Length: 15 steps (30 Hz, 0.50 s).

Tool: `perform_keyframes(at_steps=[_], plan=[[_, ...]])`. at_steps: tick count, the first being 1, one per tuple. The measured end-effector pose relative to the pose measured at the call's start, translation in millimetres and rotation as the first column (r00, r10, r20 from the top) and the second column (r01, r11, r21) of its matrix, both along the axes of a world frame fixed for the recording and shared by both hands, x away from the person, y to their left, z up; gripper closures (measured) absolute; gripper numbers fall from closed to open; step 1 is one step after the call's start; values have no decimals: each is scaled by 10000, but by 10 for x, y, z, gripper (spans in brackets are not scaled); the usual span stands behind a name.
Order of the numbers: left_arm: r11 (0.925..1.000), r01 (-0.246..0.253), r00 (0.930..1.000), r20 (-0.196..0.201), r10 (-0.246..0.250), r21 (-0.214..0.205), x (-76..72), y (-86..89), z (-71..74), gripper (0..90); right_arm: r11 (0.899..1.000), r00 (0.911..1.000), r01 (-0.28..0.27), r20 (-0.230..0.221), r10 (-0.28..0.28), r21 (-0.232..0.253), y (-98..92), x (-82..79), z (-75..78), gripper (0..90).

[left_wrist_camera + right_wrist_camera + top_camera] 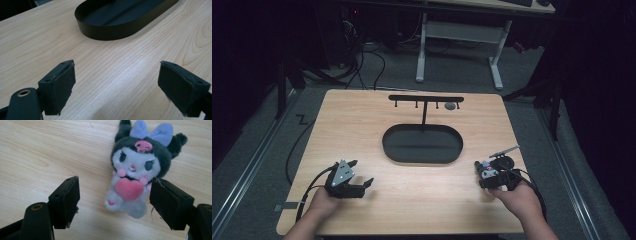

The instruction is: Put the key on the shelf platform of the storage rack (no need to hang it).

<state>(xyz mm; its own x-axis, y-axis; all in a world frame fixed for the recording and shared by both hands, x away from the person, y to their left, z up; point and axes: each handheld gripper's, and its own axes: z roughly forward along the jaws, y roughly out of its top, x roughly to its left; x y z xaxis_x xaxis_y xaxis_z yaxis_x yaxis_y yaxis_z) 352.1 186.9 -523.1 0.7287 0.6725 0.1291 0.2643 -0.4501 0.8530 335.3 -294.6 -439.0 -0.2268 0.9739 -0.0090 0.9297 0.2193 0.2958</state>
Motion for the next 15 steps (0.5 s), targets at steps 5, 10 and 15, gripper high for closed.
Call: perform_keyframes(at_steps=[5, 10, 15], plan=[[10000, 1, 10000, 18, -1, 12, -3, -3, -2, 154, 9997, 9996, 216, -158, -215, 64, -55, 10, -86, 207], [10000, 20, 10000, 37, -21, 82, -9, -7, -2, 154, 9989, 9987, 452, -235, -450, 80, -105, 10, -209, 199], [9999, -4, 10000, 36, 3, 123, -11, -9, -3, 154, 9990, 9981, 443, -439, -441, 47, -106, 7, -357, 198]])
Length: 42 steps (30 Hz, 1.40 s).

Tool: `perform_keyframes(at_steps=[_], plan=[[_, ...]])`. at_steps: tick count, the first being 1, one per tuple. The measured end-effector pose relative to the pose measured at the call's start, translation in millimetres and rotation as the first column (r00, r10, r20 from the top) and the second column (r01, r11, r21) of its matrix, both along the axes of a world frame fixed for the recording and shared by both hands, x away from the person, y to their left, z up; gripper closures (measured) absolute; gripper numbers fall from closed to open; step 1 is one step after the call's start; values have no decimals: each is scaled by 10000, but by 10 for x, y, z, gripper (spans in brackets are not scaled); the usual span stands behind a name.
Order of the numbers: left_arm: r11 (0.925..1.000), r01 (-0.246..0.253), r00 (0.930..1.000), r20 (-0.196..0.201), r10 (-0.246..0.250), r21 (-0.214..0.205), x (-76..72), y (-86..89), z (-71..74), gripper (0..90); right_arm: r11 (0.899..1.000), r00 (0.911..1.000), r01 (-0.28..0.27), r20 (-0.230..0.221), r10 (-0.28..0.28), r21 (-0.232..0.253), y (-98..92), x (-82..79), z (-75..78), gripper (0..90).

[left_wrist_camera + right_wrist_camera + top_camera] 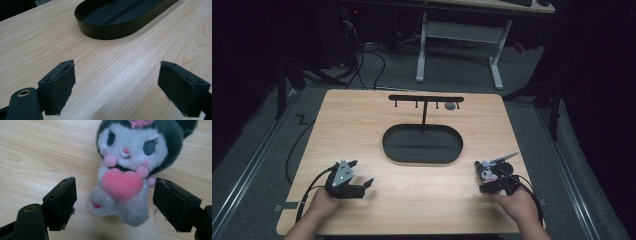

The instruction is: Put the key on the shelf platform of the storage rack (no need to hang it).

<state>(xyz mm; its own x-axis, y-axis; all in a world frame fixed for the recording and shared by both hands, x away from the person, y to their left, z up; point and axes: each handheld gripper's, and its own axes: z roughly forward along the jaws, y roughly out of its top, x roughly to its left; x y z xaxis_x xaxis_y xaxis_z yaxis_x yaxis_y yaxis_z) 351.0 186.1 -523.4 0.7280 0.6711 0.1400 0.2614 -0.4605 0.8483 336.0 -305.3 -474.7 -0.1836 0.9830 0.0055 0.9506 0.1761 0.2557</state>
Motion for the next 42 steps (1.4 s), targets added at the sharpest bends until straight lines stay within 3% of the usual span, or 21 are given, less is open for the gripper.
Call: perform_keyframes(at_steps=[7, 11, 15, 16, 18, 22, 30, 42], plan=[[10000, 3, 10000, -4, -3, 5, 0, 0, 0, 154, 9998, 9998, 182, -3, -182, 43, -10, 17, -94, 244], [10000, 24, 10000, 26, -24, 9, -2, -2, -2, 154, 9991, 9993, 350, 147, -346, -242, -22, 23, -102, 314], [10000, 15, 10000, 3, -15, -15, 0, 1, -1, 154, 9990, 9992, 390, 109, -387, -227, -26, 26, -109, 368], [10000, 31, 10000, -3, -31, 2, 0, 2, 0, 154, 9985, 9988, 445, 209, -439, -307, -15, 20, -100, 446], [10000, 16, 10000, 17, -16, 1, -2, -1, -1, 154, 9984, 9984, 362, 451, -342, -443, 7, 7, -53, 475], [10000, 26, 10000, 22, -26, 5, -3, -1, -1, 154, 9983, 9986, 305, 445, -283, -495, 22, 3, 2, 479], [10000, 24, 10000, 12, -24, -1, -2, -1, -1, 154, 9997, 9960, 243, 861, -240, -24, 74, 6, 141, 484], [10000, 19, 10000, 48, -19, -21, -11, 2, -1, 154, 9998, 9937, -46, 1116, 27, 172, 183, 53, 272, 482]])
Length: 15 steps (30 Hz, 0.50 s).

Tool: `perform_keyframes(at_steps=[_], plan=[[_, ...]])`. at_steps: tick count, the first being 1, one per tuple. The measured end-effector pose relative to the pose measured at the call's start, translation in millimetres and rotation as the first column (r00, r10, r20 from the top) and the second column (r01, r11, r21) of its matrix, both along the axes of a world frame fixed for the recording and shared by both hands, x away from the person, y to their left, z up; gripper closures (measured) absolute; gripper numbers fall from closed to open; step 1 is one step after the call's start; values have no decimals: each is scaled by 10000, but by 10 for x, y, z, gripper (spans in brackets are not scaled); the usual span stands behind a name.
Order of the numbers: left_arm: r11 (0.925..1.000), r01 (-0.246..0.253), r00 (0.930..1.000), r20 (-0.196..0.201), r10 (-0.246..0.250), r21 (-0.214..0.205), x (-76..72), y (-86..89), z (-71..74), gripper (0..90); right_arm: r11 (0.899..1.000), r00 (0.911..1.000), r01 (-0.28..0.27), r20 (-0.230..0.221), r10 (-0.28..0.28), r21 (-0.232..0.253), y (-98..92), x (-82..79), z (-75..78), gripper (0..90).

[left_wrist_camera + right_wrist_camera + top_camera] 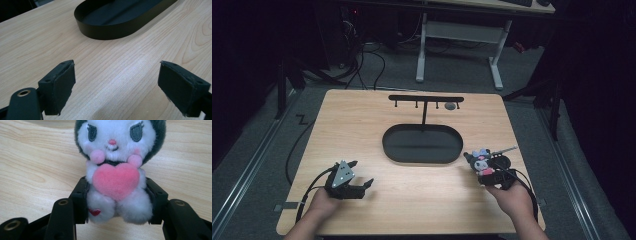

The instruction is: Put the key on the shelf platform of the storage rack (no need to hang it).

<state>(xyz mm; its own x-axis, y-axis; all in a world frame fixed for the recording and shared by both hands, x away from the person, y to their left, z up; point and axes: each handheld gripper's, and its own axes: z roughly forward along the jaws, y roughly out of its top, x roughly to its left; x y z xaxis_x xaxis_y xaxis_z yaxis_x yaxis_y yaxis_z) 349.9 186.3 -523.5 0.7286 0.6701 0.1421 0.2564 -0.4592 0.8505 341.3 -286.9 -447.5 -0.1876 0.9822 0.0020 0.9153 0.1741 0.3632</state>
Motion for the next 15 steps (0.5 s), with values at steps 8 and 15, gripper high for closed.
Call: perform_keyframes(at_steps=[8, 15], plan=[[10000, 3, 10000, -4, -3, -7, 1, 0, 0, 154, 9999, 10000, -62, 30, 62, 83, 53, 27, 45, 482], [10000, 1, 10000, 52, -1, -9, -13, 8, 2, 154, 9994, 9995, -320, 27, 320, 112, 177, 109, 70, 482]])
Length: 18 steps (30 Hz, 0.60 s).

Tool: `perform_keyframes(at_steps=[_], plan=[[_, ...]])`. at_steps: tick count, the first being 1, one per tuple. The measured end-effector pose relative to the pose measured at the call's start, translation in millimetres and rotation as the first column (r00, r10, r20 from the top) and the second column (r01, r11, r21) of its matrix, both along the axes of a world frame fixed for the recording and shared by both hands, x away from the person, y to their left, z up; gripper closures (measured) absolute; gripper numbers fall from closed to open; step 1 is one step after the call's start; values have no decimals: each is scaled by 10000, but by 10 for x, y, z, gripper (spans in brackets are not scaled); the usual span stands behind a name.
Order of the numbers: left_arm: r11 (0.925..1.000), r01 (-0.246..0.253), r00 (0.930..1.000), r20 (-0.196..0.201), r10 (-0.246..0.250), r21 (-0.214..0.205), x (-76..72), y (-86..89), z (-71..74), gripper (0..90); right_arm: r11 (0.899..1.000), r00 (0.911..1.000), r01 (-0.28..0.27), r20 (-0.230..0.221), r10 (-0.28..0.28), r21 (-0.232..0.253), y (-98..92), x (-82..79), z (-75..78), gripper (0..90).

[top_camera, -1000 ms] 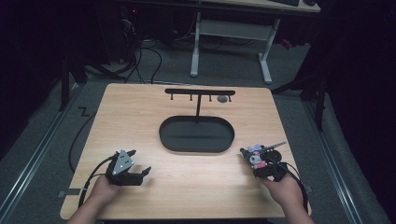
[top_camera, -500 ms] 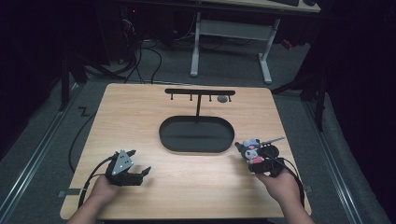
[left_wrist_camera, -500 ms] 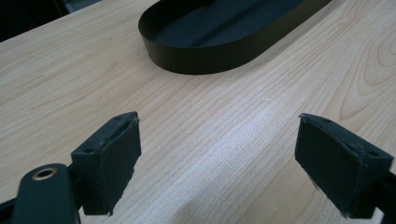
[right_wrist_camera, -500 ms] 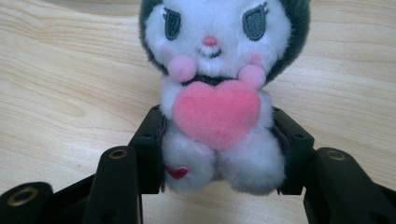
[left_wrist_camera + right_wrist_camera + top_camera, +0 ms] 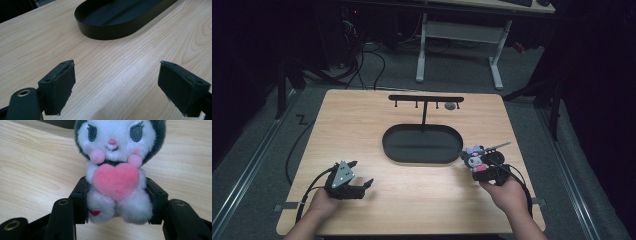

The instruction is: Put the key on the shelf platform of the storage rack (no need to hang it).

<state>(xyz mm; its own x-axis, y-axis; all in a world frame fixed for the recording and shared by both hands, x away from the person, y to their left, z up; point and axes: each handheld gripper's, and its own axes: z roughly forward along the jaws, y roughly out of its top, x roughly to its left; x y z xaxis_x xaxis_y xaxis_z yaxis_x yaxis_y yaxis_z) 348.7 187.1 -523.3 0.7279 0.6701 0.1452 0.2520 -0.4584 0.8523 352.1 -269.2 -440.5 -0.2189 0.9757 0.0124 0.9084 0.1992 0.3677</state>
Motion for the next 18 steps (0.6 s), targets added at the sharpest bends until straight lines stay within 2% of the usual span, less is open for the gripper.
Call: perform_keyframes(at_steps=[18], plan=[[9999, 12, 10000, -24, -13, -147, 3, 14, 1, 153, 9991, 9991, -396, 183, 393, 155, 320, 305, 60, 482]])
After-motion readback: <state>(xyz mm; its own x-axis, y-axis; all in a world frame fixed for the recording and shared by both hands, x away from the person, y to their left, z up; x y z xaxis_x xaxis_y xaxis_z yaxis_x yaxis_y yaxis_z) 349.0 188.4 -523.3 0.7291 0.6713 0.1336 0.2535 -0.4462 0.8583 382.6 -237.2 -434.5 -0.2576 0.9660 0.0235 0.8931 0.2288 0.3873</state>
